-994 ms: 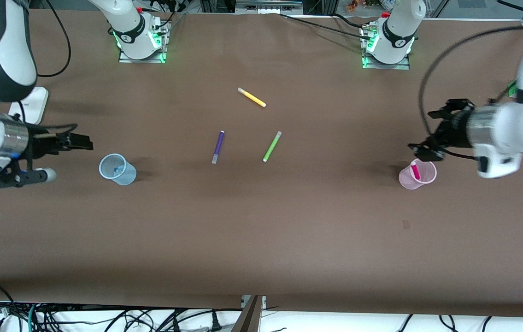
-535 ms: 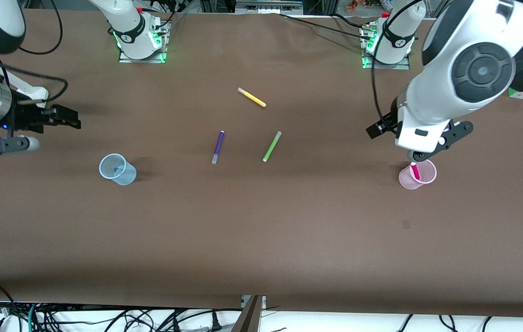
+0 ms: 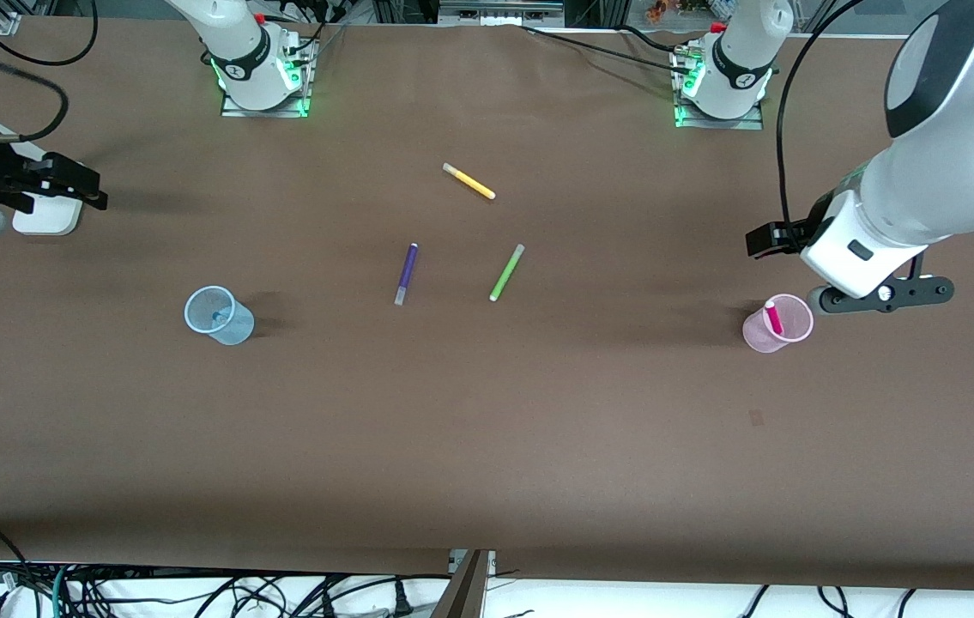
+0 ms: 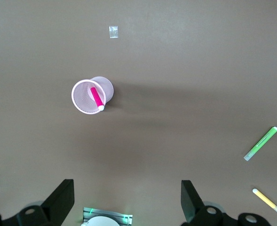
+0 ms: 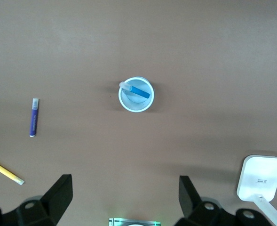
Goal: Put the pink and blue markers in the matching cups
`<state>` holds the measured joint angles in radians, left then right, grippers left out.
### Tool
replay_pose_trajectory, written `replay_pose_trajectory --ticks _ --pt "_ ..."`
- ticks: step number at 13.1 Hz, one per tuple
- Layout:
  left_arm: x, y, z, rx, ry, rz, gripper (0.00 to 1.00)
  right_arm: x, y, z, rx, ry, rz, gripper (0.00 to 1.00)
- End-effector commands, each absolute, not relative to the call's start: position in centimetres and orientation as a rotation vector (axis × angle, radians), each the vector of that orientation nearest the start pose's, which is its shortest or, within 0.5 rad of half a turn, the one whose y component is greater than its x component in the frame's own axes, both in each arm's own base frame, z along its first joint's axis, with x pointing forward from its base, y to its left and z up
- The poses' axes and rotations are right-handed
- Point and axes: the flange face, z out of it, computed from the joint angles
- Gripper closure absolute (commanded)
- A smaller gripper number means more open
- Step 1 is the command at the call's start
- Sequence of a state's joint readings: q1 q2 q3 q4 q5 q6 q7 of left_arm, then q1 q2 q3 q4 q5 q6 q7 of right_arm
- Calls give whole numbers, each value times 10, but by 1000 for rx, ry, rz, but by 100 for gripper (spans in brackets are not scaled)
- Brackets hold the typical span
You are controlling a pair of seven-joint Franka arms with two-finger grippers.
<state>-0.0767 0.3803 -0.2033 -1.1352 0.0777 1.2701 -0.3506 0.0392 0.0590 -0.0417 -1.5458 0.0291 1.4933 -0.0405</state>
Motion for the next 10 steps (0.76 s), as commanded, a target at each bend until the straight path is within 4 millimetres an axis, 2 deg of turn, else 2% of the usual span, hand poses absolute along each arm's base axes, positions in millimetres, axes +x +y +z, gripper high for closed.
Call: replay_pose_trajectory --ticks 1,4,5,8,10 --pt "611 -132 589 -3063 -12 307 0 563 3 601 -3111 -42 176 0" --pt "584 -135 583 -3057 3 220 0 563 4 600 -3123 -49 184 0" --pt "571 -129 588 -3064 1 128 0 563 4 599 -3124 -51 187 0" --pt "546 -81 579 -3126 48 -41 0 563 6 599 -3124 -56 185 0" --pt "539 -77 587 -3115 38 -74 0 563 8 599 -3126 -63 185 0"
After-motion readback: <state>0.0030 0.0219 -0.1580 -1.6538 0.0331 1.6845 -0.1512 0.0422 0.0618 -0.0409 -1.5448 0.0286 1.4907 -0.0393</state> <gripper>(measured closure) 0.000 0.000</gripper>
